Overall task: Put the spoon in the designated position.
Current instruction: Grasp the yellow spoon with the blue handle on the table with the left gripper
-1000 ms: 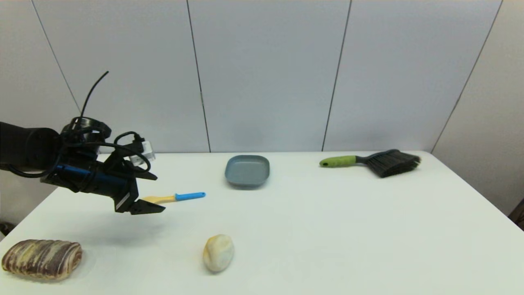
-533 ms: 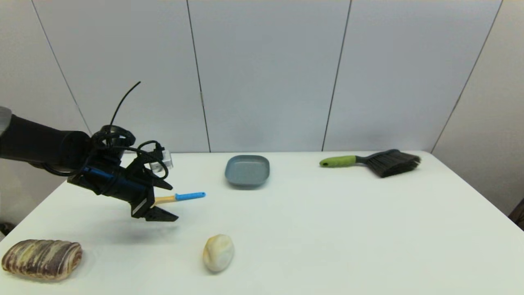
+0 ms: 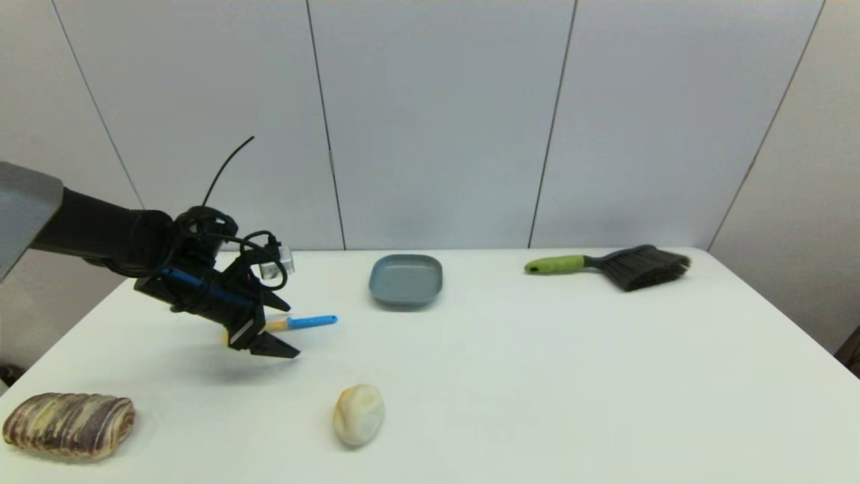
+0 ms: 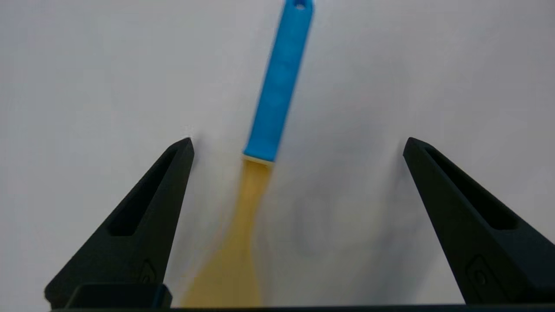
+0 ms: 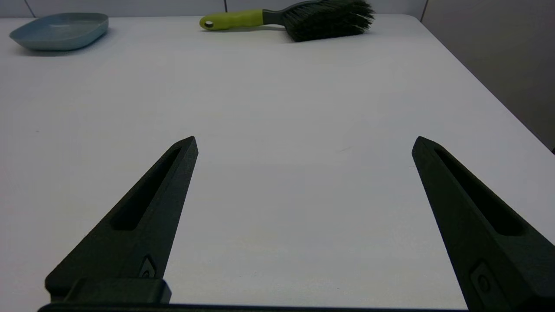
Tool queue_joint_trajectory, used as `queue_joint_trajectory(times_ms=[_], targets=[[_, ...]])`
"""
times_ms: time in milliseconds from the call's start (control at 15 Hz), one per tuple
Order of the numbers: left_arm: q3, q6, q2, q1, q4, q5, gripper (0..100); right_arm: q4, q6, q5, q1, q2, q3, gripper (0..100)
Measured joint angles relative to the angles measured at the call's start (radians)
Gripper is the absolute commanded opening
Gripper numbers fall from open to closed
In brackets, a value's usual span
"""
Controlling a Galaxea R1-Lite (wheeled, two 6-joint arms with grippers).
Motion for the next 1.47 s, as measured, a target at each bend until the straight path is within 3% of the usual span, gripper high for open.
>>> queue_joint_trajectory(times_ms=[667,1400,1467], targets=[[-0.103,-0.086,0.082,0.009,0.027,0.055,100,0.000,0.000,0.001,0.000,0.000,0.000,100],[-0.114,-0.073,0.063,0.009,0.164,0.059,100,0.000,0.000,0.001,0.000,0.000,0.000,100],[-0.113,-0.072,0.062,0.009,0.163,0.062,0,0.000,0.000,0.000,0.000,0.000,0.000,100]])
